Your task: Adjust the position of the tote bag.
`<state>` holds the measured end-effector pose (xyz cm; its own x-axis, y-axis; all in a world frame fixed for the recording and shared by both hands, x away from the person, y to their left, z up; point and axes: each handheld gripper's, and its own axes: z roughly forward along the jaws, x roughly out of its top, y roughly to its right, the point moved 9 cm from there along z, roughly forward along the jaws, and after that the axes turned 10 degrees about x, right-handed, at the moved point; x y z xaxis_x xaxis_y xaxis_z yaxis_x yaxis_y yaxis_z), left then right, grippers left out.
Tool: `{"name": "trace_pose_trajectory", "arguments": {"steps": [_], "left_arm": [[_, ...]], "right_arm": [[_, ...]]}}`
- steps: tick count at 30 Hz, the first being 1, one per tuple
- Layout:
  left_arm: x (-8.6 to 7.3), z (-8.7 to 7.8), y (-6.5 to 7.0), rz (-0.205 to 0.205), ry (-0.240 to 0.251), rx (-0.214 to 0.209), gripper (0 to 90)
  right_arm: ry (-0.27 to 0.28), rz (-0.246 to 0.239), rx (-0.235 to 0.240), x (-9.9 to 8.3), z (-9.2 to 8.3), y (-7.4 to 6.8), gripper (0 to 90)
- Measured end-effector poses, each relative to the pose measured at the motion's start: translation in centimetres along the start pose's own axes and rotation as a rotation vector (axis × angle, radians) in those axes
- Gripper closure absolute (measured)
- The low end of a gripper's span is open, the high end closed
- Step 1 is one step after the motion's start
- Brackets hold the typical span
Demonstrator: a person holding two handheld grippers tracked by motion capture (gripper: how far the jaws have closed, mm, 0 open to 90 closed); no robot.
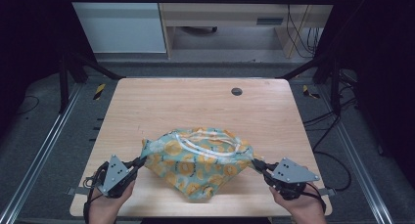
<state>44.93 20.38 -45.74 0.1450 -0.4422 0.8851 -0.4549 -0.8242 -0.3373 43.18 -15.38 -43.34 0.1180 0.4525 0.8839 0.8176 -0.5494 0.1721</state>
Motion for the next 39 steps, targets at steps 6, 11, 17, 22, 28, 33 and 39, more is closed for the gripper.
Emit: {"name": "trace_pose_trajectory", "arguments": {"steps": [6,11,17,22,28,33,39], "left_arm": [[-0.7,0.0,0.7,0.027,-0.026,-0.015,90.0],[-1.6,0.3,1.4,0.051,-0.063,-0.043,90.0],[-2.7,1.1,2.1,0.089,-0.121,-0.071,90.0],[-3.5,1.6,2.5,0.130,-0.163,-0.083,90.0],[-4.3,2.5,3.1,0.156,-0.206,-0.098,89.5],[-4.9,3.5,3.2,0.186,-0.246,-0.106,89.0],[-5.7,5.0,3.8,0.231,-0.302,-0.121,89.0]], "right_arm": [[-0.013,-0.001,0.018,-0.8,0.1,-0.2,90.0],[-0.025,-0.001,0.042,-1.7,0.2,-0.3,90.0],[-0.052,0.013,0.060,-3.0,0.8,-0.2,90.0],[-0.076,0.025,0.071,-4.1,1.5,-0.2,90.0],[-0.105,0.044,0.086,-5.4,2.3,-0.1,90.0],[-0.146,0.050,0.108,-6.3,3.1,-0.2,90.0],[-0.202,0.048,0.121,-7.1,4.4,-0.2,90.0]]}}
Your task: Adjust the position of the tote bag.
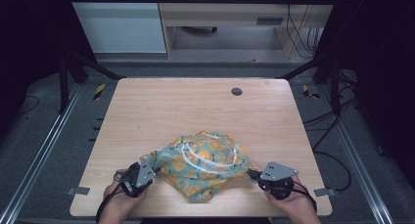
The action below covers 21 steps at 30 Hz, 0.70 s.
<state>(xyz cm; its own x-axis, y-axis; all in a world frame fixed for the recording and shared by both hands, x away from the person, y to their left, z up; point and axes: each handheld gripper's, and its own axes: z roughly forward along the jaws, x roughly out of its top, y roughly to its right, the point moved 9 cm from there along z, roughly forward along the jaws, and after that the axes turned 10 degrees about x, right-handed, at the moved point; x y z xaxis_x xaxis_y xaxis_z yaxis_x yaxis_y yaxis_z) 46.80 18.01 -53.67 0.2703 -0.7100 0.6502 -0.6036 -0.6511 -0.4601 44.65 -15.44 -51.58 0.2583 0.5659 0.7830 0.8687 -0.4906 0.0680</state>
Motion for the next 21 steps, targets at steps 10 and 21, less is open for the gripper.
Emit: {"name": "trace_pose_trajectory", "arguments": {"steps": [10,21], "left_arm": [[-0.1,0.5,0.0,-0.055,-0.014,-0.016,76.0],[-0.7,-1.4,-0.7,-0.235,0.002,-0.012,32.5]], "right_arm": [[-0.040,0.025,0.029,-0.4,1.1,-0.2,84.3],[0.079,0.107,-0.005,1.6,-2.6,0.4,41.3]]}}
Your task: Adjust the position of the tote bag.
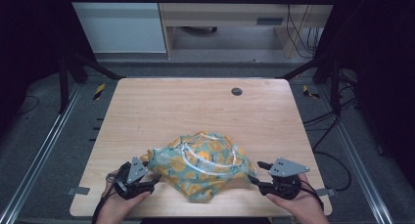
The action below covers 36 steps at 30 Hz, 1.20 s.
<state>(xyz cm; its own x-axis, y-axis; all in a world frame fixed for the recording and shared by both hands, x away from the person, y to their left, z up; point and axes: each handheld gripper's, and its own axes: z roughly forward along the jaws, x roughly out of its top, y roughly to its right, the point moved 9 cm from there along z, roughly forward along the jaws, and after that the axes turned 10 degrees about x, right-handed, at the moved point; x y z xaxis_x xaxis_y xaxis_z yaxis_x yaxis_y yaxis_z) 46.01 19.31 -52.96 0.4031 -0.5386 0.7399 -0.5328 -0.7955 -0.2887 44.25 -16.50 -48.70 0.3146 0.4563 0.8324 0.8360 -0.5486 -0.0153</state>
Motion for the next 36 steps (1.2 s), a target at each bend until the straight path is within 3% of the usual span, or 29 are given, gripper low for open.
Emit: {"name": "trace_pose_trajectory", "arguments": {"steps": [4,6,13,18,22,24,28,29,36], "left_arm": [[0.2,-0.1,-0.1,-0.049,0.003,-0.001,24.7],[0.3,-0.2,-0.1,-0.052,0.003,-0.007,21.8],[0.3,-0.3,0.1,-0.069,0.008,-0.039,15.6],[0.3,-0.3,0.3,-0.062,0.003,-0.049,15.2],[0.2,-0.2,0.3,-0.053,-0.005,-0.045,15.3],[0.2,-0.2,0.4,-0.055,-0.006,-0.044,15.3],[0.2,-0.1,0.6,-0.049,-0.010,-0.043,15.3],[0.2,-0.2,0.6,-0.048,-0.011,-0.044,15.3],[0.2,-0.4,0.0,-0.063,-0.010,-0.025,15.4]], "right_arm": [[-0.001,-0.005,0.000,1.9,-0.2,0.8,41.9],[-0.012,-0.010,-0.007,3.0,0.3,1.4,44.2],[-0.042,0.017,0.010,6.8,5.0,4.8,51.5],[-0.093,0.032,0.035,7.8,9.0,6.1,52.8],[-0.132,0.035,0.067,7.6,11.0,6.1,55.5],[-0.147,0.025,0.081,7.5,11.5,5.9,60.7],[-0.157,0.012,0.100,7.5,11.9,5.8,87.0],[-0.153,0.013,0.097,7.6,11.8,5.8,89.8],[-0.077,-0.014,0.081,9.1,9.9,5.3,90.0]]}}
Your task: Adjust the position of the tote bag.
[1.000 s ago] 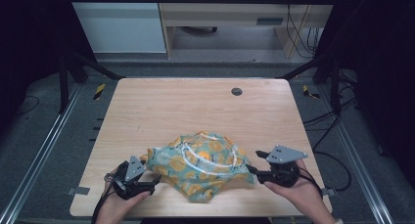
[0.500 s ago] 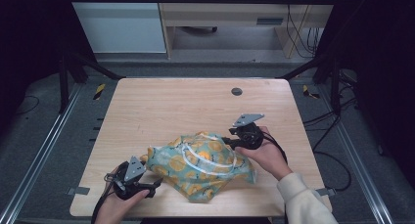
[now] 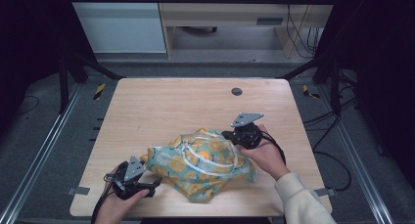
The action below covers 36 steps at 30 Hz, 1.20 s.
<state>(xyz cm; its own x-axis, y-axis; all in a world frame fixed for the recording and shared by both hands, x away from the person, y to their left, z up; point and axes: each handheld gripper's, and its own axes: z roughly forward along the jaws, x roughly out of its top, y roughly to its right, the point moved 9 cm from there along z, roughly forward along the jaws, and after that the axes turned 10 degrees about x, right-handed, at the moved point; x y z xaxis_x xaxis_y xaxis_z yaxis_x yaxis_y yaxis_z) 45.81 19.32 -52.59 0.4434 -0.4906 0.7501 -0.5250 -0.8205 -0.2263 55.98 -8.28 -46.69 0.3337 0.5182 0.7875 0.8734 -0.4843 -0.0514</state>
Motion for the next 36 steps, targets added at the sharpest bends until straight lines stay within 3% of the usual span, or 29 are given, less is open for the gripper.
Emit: {"name": "trace_pose_trajectory", "arguments": {"steps": [6,12,17,21,26,31,36], "left_arm": [[0.2,-0.2,0.1,0.003,0.008,0.007,15.8],[0.3,-0.5,-0.6,-0.021,0.021,0.011,17.0],[0.7,-0.8,-1.7,-0.054,0.046,0.024,19.6],[1.1,-1.2,-2.3,-0.069,0.059,0.045,23.4],[2.0,-1.9,-3.1,-0.064,0.081,0.055,32.0],[3.6,-2.9,-4.1,-0.069,0.109,0.076,34.8],[5.7,-3.6,-4.7,-0.057,0.121,0.072,34.9]], "right_arm": [[0.089,-0.028,-0.036,2.1,-2.7,-1.2,90.0],[0.116,-0.079,-0.016,3.5,-4.1,-3.4,90.0],[0.157,-0.123,0.036,4.0,-4.8,-6.8,90.0],[0.172,-0.162,0.100,3.5,-4.7,-9.8,90.0],[0.173,-0.185,0.176,2.4,-4.3,-12.3,90.0],[0.126,-0.196,0.240,0.1,-3.3,-14.5,90.0],[0.053,-0.188,0.267,-2.7,-1.9,-15.3,90.0]]}}
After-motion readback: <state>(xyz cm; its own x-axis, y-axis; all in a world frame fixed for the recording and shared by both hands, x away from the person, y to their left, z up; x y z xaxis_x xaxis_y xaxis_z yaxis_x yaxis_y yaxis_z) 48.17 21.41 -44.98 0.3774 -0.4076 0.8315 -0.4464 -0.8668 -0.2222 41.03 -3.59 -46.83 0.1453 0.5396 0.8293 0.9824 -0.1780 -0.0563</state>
